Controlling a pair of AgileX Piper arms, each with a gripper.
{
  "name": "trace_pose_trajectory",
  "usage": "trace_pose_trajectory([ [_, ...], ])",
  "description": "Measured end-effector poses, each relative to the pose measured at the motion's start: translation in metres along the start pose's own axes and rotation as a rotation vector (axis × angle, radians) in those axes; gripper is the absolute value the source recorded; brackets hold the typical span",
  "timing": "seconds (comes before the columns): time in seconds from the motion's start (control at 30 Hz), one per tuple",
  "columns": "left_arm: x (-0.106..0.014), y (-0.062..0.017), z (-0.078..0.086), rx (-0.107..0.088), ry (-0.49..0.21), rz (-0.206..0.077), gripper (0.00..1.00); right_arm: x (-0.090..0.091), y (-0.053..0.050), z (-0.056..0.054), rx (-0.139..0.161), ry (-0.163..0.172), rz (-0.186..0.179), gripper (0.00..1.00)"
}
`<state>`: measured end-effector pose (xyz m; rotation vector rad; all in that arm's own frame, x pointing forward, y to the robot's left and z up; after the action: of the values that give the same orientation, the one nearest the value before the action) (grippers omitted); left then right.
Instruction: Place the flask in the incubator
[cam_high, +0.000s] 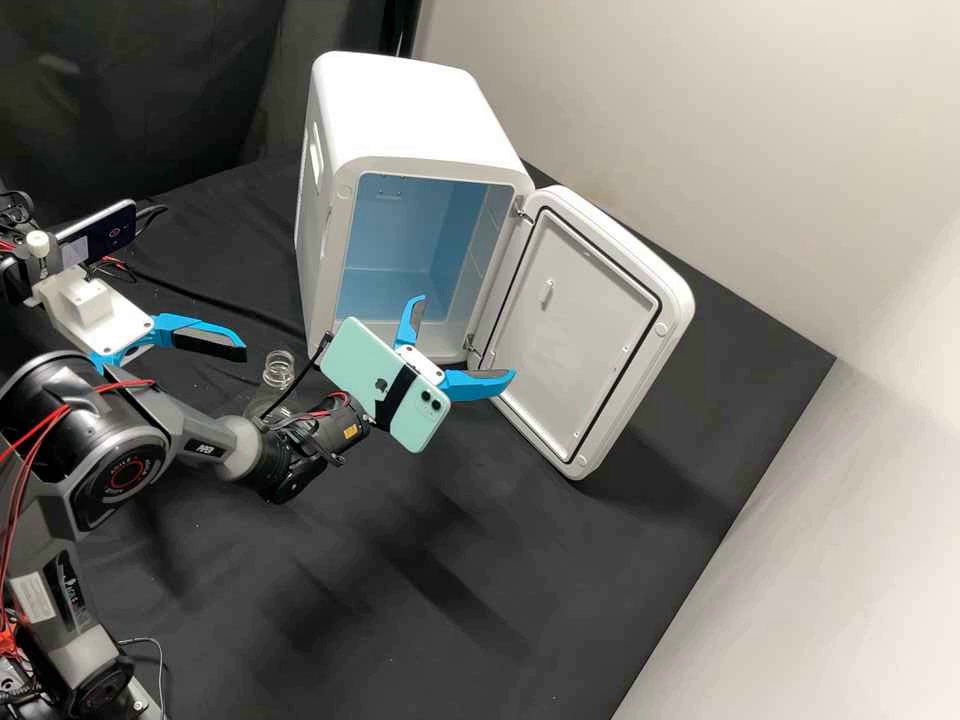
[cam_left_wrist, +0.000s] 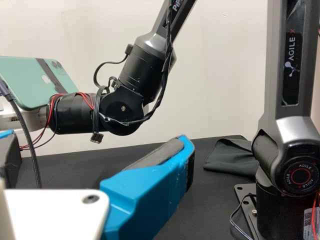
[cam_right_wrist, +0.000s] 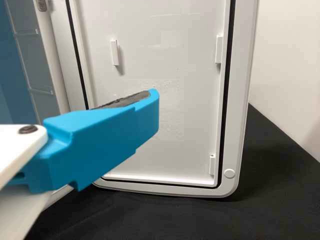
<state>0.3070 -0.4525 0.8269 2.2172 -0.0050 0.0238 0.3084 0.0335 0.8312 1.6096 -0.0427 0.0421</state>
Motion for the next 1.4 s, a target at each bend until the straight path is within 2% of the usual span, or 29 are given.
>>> trace_pose_trajectory([
  [0.33, 0.000, 0.0000, 0.000, 0.000, 0.000, 0.000, 1.00, 0.000, 0.000, 0.000, 0.000, 0.000, 0.000, 1.00],
  [0.5, 0.000, 0.0000, 0.000, 0.000, 0.000, 0.000, 1.00, -0.019, 0.003, 0.002, 0.013, 0.002, 0.018, 1.00],
  [0.57, 0.000, 0.0000, 0.000, 0.000, 0.000, 0.000, 1.00, -0.030, 0.007, 0.001, 0.028, 0.019, 0.043, 1.00],
  [0.7, 0.000, 0.0000, 0.000, 0.000, 0.000, 0.000, 1.00, -0.054, 0.012, -0.003, 0.025, 0.070, 0.094, 1.00],
  [0.87, 0.000, 0.0000, 0.000, 0.000, 0.000, 0.000, 1.00, -0.075, 0.013, -0.005, 0.023, 0.105, 0.115, 1.00],
  [1.0, 0.000, 0.0000, 0.000, 0.000, 0.000, 0.000, 1.00, -0.090, 0.007, -0.011, 0.021, 0.147, 0.101, 1.00],
  [1.1, 0.000, 0.0000, 0.000, 0.000, 0.000, 0.000, 1.00, -0.098, -0.001, -0.015, 0.013, 0.177, 0.073, 1.00],
  [1.17, 0.000, 0.0000, 0.000, 0.000, 0.000, 0.000, 1.00, -0.100, -0.004, -0.016, 0.003, 0.183, 0.059, 1.00],
  [1.27, 0.000, 0.0000, 0.000, 0.000, 0.000, 0.000, 1.00, -0.102, -0.008, -0.016, 0.004, 0.185, 0.042, 1.00],
  [1.4, 0.000, 0.0000, 0.000, 0.000, 0.000, 0.000, 1.00, -0.105, -0.009, -0.019, -0.003, 0.198, 0.038, 1.00],
])
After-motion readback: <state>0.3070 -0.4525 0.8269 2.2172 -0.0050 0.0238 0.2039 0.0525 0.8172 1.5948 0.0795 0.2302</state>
